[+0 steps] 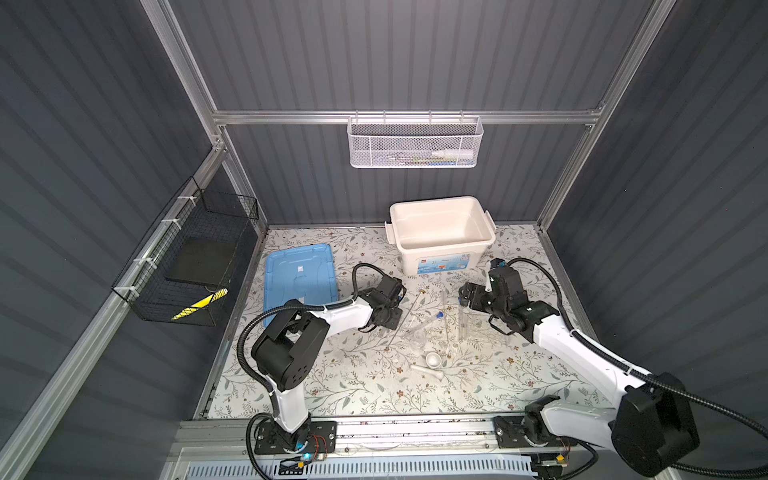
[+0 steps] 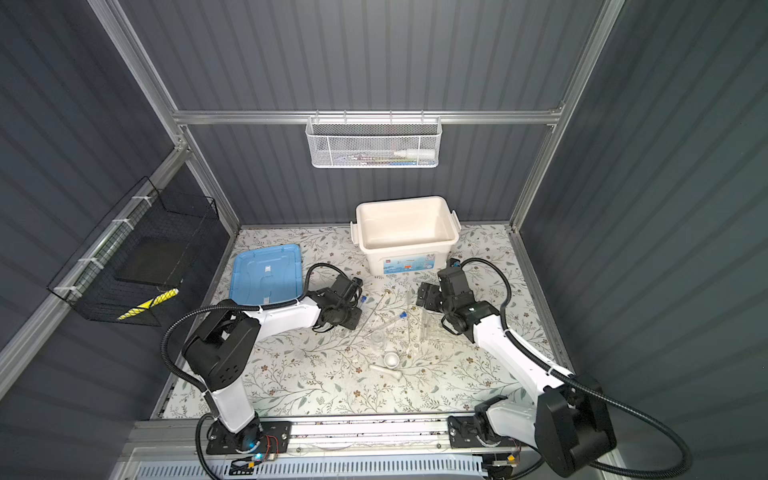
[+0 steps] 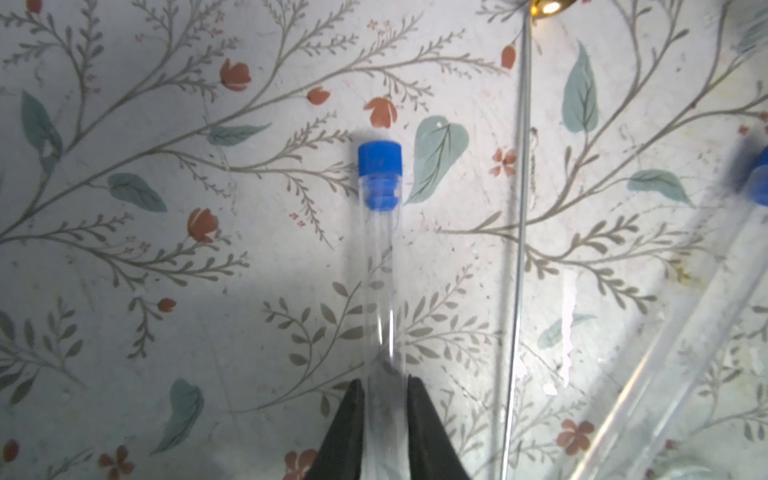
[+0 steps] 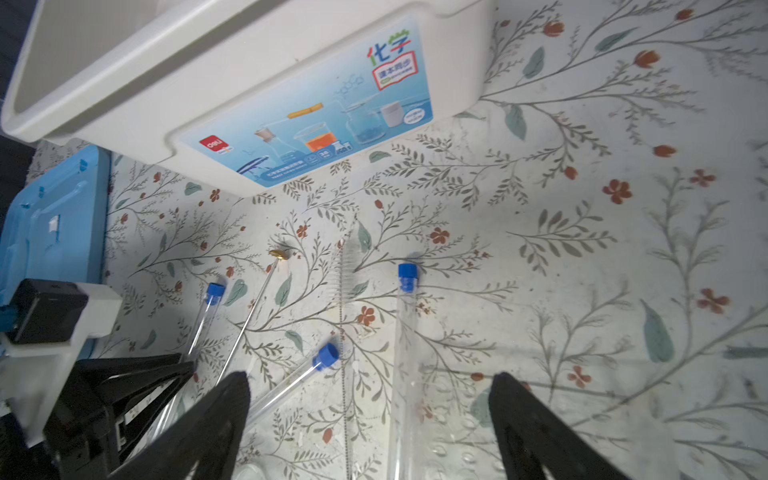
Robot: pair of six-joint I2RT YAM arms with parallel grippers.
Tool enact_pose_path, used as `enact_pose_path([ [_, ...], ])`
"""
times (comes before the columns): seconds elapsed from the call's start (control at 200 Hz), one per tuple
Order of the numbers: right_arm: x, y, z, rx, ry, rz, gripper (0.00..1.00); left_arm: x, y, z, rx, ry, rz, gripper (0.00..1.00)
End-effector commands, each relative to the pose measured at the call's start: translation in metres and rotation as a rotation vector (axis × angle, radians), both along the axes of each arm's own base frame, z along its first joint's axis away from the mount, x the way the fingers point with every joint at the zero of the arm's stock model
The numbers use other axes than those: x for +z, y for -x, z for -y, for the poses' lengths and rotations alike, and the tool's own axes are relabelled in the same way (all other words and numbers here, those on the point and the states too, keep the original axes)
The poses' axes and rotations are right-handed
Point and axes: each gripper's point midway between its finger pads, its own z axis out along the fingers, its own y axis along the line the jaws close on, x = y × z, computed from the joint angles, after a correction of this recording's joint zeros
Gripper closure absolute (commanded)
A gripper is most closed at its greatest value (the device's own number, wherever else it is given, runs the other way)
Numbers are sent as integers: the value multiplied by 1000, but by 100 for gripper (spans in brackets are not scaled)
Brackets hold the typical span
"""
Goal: Organize the chemistry lab equipment
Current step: 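Lower the left gripper and close it around the blue-capped test tube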
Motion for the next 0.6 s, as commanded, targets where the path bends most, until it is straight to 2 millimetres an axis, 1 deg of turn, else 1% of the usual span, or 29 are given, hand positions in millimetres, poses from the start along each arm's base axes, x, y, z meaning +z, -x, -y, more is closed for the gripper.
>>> enact_pose_path([
  [0.0, 11, -5, -26, 86, -100, 5, 9, 21, -2, 10, -22, 60, 49, 78],
  [0.07, 8, -7, -32, 99, -119, -15, 11, 20, -2, 10, -24, 59, 50, 78],
  [0.18, 3, -8, -36, 107, -130, -44, 13, 8, 1, 4, -13, 11, 11, 78],
  [0.31, 0, -6, -34, 98, -118, -60, 14, 2, 6, -8, 21, -23, 3, 69],
  [0.43, 1, -6, -32, 100, -107, -56, 14, 0, 11, -13, 27, -30, 2, 65],
  [0.595, 1, -6, -33, 102, -107, -59, 14, -2, 12, -16, 36, -40, -3, 63],
])
